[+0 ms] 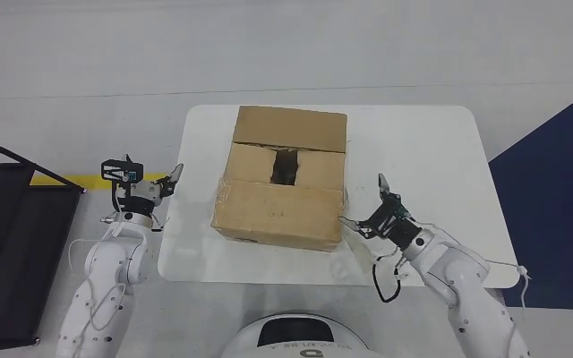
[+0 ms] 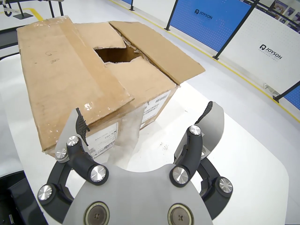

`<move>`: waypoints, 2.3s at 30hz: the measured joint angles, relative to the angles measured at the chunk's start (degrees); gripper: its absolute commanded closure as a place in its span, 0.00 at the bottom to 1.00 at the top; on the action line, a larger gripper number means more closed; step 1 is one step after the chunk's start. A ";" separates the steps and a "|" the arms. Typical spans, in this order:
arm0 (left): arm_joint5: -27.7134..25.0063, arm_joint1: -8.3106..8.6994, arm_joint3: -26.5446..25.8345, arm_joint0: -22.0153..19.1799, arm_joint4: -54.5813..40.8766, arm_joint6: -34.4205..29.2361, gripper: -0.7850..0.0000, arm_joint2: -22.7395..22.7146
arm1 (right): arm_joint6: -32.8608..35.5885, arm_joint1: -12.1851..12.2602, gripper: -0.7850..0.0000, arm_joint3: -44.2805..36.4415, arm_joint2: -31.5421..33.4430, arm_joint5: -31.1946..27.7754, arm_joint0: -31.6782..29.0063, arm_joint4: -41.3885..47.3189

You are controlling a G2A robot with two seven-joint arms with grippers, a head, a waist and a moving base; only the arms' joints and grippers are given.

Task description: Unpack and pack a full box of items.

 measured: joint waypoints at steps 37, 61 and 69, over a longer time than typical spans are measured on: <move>0.00 0.00 0.00 0.00 0.00 0.00 0.00 0.00 | 0.92 0.79 0.00 0.00 -1.55 -13.55 3.81 3.15; 0.00 0.00 0.00 0.00 0.00 0.00 0.00 0.00 | -4.60 2.55 0.00 -1.56 -0.07 -17.79 0.64 -1.51; 0.00 0.00 0.00 0.00 0.00 0.00 0.00 0.00 | -7.80 2.37 0.00 -1.76 1.66 -11.19 -1.57 0.71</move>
